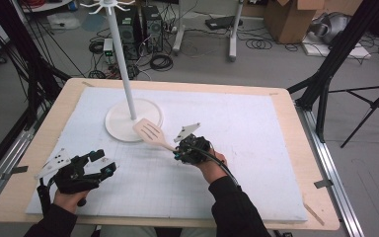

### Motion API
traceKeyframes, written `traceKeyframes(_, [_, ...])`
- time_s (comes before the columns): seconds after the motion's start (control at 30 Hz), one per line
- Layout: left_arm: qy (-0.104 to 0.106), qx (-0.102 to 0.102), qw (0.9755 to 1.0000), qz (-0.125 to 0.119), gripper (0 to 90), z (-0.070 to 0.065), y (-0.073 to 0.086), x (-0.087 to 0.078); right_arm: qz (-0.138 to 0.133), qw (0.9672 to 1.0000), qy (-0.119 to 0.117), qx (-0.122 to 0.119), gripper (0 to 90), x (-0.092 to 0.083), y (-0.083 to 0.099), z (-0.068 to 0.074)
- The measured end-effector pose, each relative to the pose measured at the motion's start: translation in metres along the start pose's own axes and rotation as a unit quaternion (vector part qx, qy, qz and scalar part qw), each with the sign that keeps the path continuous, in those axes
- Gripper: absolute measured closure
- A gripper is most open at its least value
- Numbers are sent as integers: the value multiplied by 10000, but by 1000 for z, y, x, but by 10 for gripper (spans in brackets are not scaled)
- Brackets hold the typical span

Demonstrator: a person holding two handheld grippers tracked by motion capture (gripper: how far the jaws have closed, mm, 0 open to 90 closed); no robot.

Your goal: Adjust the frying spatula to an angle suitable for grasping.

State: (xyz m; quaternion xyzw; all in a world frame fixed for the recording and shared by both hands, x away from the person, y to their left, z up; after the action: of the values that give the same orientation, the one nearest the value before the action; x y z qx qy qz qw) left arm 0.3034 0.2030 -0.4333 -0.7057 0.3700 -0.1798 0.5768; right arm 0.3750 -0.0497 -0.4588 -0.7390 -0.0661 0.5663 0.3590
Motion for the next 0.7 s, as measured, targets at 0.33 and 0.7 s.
traceKeyframes(0.33, [-24,11,10000,8,229,1,0,-1,59,9956,-494,-794,775,4,0,29])
traceKeyframes(0.7, [-3,22,10000,30,228,0,1,0,215,9859,-892,-1400,774,16,1,53])
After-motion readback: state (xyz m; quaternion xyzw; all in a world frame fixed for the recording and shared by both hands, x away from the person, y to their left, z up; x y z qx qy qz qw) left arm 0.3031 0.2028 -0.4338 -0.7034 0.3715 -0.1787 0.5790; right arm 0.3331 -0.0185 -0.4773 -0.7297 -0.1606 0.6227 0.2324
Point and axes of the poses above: each handheld gripper's, and its own axes: x roughly forward along the jaws, y roughly out of its underside, z roughly to its left, the point moved 8 cm from there along x, roughly forward along the jaws, and after that the axes turned 3 degrees about z, right-handed, at the moved point
